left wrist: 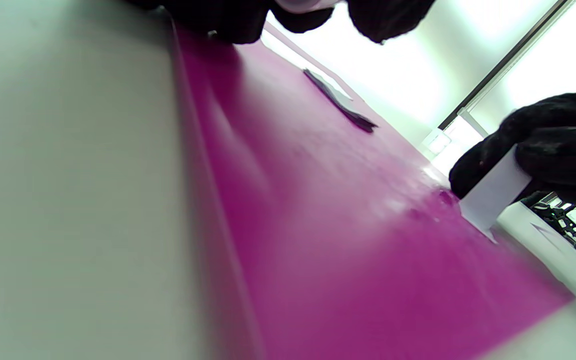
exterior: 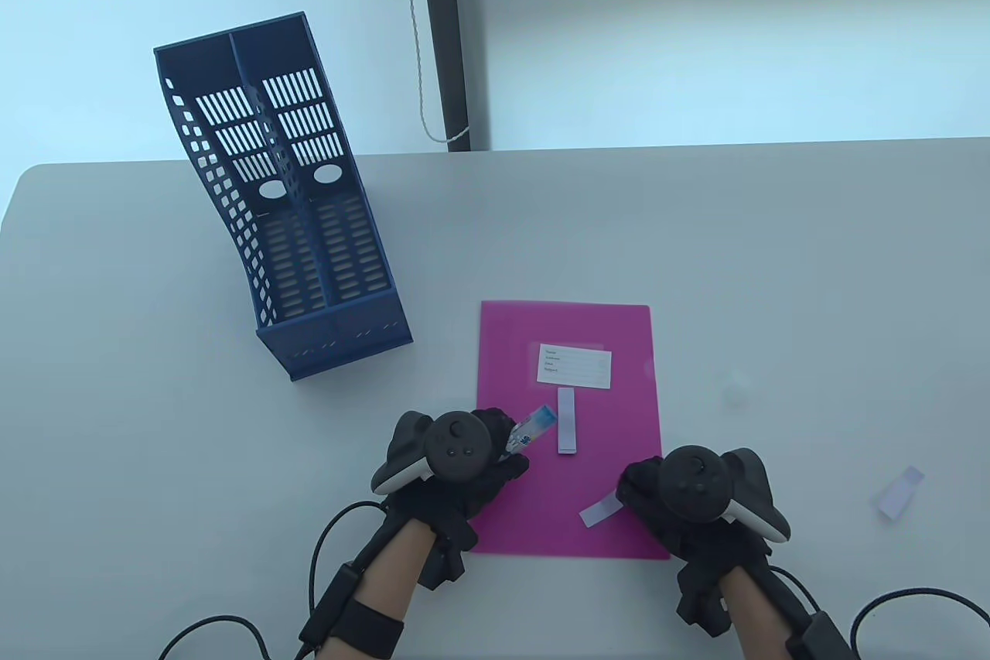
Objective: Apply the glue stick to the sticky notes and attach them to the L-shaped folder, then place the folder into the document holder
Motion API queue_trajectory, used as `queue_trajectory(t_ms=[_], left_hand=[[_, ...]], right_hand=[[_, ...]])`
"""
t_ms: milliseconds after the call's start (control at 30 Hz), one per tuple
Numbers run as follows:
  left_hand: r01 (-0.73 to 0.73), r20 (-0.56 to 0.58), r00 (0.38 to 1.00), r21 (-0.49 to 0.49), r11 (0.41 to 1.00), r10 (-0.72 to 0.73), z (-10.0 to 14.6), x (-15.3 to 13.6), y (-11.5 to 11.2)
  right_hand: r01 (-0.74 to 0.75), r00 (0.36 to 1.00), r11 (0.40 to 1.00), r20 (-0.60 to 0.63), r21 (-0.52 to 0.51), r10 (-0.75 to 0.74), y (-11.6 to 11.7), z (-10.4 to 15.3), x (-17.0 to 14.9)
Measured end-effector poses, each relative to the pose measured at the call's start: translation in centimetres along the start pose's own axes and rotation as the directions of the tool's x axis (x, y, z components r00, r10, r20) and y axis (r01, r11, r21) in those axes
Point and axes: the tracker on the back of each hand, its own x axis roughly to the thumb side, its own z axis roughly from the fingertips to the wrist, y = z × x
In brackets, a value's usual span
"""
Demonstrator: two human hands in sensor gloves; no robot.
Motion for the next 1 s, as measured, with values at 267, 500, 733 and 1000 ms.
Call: queue_trajectory(t_ms=[267,500,733,1000], left_hand=[[-0.066,0.001,0.998,0.016,0.998,0.066,0.1,-0.7,0.2],[-0.094,-0.013,0.995,0.026,0.995,0.095,0.1,-1.1,0.4],[-0.118,-0.012,0.993,0.024,0.993,0.119,0.1,-1.3,0.5],[-0.141,-0.019,0.990,0.023,0.990,0.141,0.2,-1.5,0.7]], right_hand=[[0.116,0.993,0.993,0.000,0.025,-0.116,-0.4,-0.1,-1.0],[-0.045,0.999,0.980,0.002,-0.192,0.046,-2.8,-0.2,0.7],[-0.310,0.946,0.867,-0.037,-0.391,0.322,-4.8,-3.5,3.9],[-0.419,0.894,0.780,-0.058,-0.465,0.445,-4.1,-7.9,5.1]])
